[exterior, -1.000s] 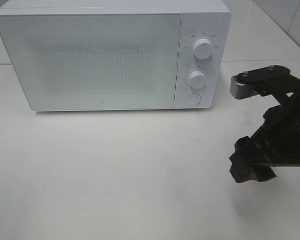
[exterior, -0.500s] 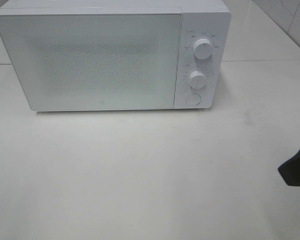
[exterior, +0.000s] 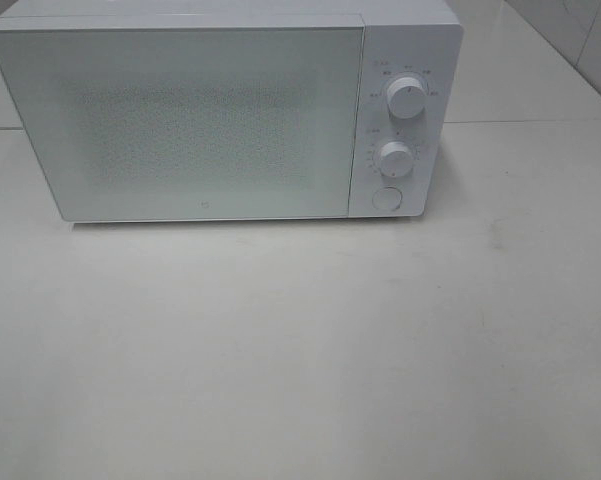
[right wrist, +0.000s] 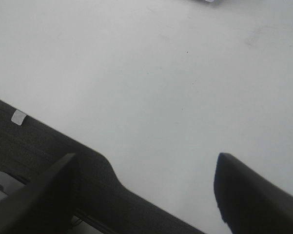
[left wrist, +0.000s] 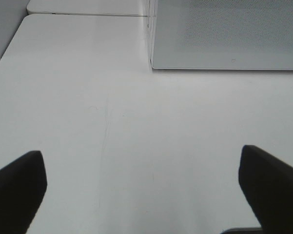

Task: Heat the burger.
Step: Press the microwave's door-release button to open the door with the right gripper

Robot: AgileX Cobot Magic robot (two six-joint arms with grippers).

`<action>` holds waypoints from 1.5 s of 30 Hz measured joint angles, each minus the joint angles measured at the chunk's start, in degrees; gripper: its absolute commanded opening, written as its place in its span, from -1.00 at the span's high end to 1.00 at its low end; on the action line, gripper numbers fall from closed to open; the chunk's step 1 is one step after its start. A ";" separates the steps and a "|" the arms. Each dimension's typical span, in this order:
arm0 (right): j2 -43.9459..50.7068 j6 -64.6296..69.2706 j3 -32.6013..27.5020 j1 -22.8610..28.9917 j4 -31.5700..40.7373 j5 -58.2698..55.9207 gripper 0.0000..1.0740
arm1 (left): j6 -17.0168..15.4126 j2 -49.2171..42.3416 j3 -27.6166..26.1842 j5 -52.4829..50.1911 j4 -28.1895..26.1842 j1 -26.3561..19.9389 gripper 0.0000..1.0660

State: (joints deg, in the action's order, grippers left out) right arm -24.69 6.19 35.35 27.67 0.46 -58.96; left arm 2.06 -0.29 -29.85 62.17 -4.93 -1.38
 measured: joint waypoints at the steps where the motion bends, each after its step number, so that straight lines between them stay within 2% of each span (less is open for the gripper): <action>1: 2.23 0.17 -1.20 -2.12 0.00 -0.23 -0.43 | 0.00 0.00 0.00 0.00 0.00 0.00 -0.88; 2: 2.23 0.17 -1.20 -2.12 0.00 -0.23 -0.43 | 0.00 0.00 0.00 0.00 0.00 0.00 -0.88; 4: 5.33 0.06 -2.46 -6.13 -0.06 -0.40 -0.42 | 0.00 0.00 0.00 0.00 0.00 0.00 -0.88; 7: 8.37 0.00 -3.38 -8.71 -0.11 -0.46 -0.42 | 0.00 0.00 0.00 0.00 0.00 0.00 -0.88; 14: 14.90 0.00 -6.53 -13.24 -0.06 0.86 -0.42 | 0.00 0.00 0.00 0.00 0.00 0.00 -0.88; 25: 24.47 0.06 -6.70 -18.85 -0.06 1.72 -0.42 | 0.00 0.00 0.00 0.00 0.00 0.00 -0.88; 45: 24.92 0.06 -6.70 -20.05 0.00 1.78 -0.42 | 0.00 0.00 0.00 0.00 0.00 0.00 -0.88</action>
State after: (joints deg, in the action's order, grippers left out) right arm 0.23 6.25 28.65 7.62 0.46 -57.18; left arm 2.06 -0.29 -29.85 62.17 -4.93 -1.38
